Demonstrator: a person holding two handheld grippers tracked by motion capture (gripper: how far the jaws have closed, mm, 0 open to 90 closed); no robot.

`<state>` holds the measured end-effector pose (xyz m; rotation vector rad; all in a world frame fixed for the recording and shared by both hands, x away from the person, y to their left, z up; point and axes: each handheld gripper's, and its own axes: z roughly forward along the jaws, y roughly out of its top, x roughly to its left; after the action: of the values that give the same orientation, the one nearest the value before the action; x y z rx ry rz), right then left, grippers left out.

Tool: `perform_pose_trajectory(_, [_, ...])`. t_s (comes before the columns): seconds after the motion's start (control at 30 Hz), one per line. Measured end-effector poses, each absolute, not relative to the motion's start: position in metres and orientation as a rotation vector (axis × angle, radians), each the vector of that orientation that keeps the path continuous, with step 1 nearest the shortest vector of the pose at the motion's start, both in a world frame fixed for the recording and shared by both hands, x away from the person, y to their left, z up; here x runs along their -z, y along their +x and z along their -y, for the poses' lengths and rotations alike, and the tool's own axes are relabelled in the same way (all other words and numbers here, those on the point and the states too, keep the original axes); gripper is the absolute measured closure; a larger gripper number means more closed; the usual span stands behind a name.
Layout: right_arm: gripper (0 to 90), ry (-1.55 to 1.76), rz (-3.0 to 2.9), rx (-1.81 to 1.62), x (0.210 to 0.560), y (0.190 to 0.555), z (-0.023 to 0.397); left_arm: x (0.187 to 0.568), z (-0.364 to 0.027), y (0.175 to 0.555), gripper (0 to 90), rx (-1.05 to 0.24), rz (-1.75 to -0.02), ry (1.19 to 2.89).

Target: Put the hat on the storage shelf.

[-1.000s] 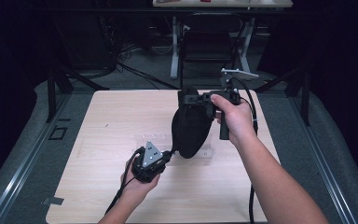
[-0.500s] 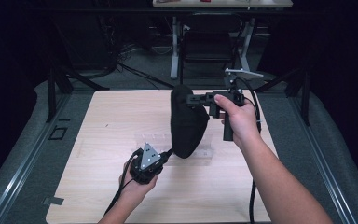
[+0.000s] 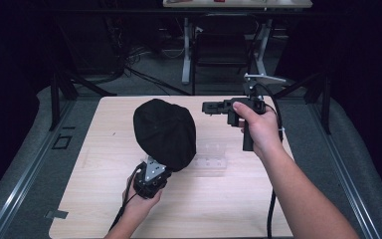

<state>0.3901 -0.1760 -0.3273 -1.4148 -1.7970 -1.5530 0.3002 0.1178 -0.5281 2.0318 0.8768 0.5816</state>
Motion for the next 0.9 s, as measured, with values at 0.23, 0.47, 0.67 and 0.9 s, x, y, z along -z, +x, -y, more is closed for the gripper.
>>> perform_pose_trajectory(0.23, [72.7,-1.435,1.823,1.551,0.326,0.388,0.18,0.535,-0.122,0.3,84.1,-0.549,-0.909,2.006])
perform_pose_trajectory(0.47, [71.8,-1.468,1.847,1.566,0.325,0.384,0.188,0.538,-0.125,0.298,83.3,-0.528,-0.924,1.989])
perform_pose_trajectory(0.67, [70.1,-1.52,1.889,1.573,0.327,0.378,0.195,0.537,-0.132,0.297,77.4,-0.509,-0.922,1.992])
perform_pose_trajectory(0.9, [68.9,-1.546,1.912,1.556,0.331,0.372,0.205,0.533,-0.141,0.292,61.6,-0.464,-0.952,1.949])
